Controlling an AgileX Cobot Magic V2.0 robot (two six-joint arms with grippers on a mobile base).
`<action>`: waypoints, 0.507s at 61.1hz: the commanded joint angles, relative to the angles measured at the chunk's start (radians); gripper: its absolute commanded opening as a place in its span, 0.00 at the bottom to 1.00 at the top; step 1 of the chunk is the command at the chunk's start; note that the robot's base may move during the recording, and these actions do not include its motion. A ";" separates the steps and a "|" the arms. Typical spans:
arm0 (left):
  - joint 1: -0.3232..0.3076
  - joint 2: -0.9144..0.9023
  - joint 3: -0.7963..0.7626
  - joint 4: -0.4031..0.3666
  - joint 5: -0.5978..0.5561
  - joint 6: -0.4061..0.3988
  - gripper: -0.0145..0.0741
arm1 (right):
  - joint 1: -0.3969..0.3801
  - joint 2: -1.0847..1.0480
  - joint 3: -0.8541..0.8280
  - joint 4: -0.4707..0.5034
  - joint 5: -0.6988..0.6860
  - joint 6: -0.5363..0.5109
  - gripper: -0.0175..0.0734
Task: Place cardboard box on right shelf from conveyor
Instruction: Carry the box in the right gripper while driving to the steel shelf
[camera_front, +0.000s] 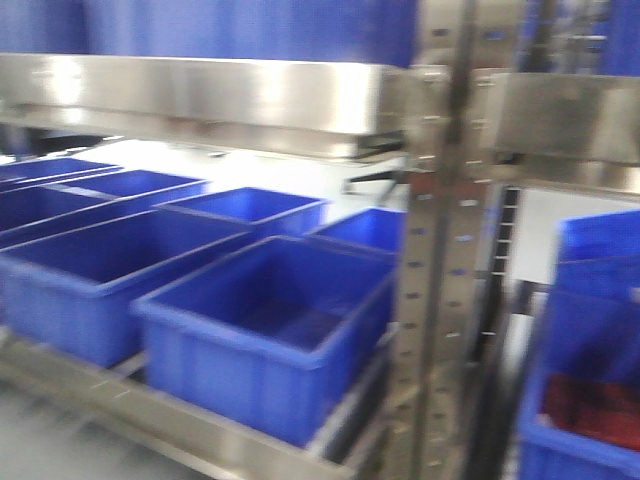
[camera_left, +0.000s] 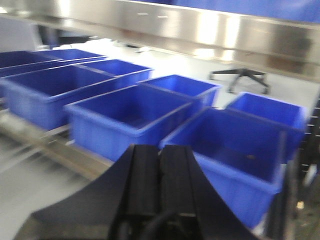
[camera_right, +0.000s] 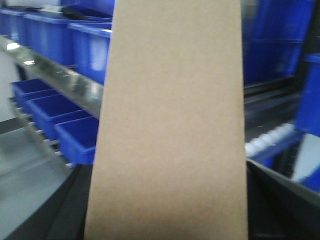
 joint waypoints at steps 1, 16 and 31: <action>-0.006 -0.014 0.009 -0.006 -0.085 0.000 0.03 | -0.005 0.011 -0.027 -0.030 -0.099 -0.005 0.46; -0.006 -0.014 0.009 -0.006 -0.085 0.000 0.03 | -0.005 0.011 -0.027 -0.030 -0.099 -0.005 0.46; -0.004 -0.014 0.009 -0.006 -0.085 0.000 0.03 | -0.005 0.011 -0.027 -0.030 -0.099 -0.005 0.46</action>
